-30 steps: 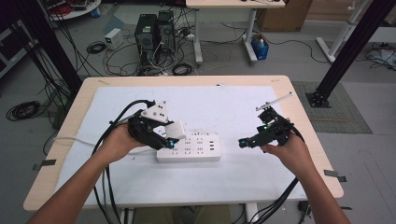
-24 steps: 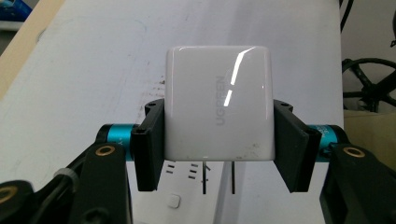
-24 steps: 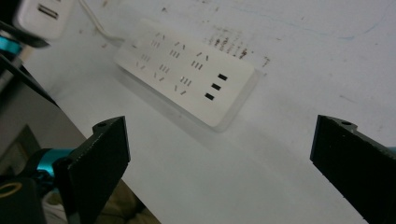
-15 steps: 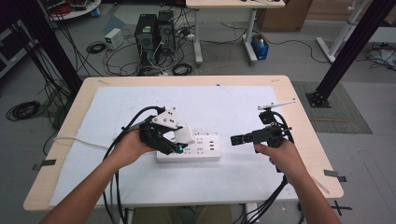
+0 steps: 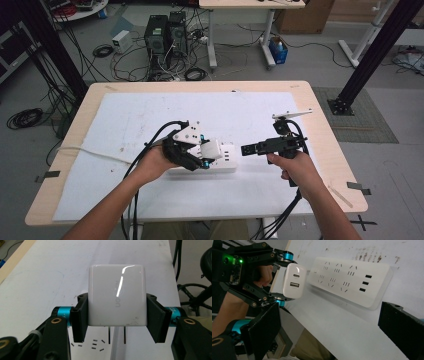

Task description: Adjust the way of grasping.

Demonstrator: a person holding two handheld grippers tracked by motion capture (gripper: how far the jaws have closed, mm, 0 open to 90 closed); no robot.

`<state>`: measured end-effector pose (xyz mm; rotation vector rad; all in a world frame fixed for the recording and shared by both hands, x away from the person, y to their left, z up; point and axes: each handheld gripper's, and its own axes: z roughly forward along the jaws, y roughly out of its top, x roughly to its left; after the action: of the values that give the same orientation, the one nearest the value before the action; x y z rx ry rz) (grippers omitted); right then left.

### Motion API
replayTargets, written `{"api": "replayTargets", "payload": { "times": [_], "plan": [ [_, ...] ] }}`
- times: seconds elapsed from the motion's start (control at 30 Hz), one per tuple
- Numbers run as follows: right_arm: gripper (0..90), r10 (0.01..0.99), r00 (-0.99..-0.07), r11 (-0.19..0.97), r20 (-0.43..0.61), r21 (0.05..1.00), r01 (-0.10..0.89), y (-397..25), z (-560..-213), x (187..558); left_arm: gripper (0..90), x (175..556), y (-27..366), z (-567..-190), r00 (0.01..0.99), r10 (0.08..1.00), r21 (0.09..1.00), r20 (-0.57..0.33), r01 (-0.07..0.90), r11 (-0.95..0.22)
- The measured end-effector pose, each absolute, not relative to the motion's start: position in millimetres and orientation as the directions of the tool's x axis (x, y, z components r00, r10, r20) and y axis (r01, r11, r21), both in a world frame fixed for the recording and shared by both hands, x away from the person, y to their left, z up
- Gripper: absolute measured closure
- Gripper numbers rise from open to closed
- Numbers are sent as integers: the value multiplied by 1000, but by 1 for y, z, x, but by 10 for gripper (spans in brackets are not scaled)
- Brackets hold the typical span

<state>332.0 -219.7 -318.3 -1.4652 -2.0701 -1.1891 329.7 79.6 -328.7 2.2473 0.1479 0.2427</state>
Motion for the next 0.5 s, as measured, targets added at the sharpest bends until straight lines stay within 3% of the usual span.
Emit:
{"api": "replayTargets", "payload": {
  "times": [0.5],
  "plan": [
    [67,607,-376,97,700,404,910,-209,-316,337,425,332,76,-344,975,186,806,121,13,-592]
  ]
}}
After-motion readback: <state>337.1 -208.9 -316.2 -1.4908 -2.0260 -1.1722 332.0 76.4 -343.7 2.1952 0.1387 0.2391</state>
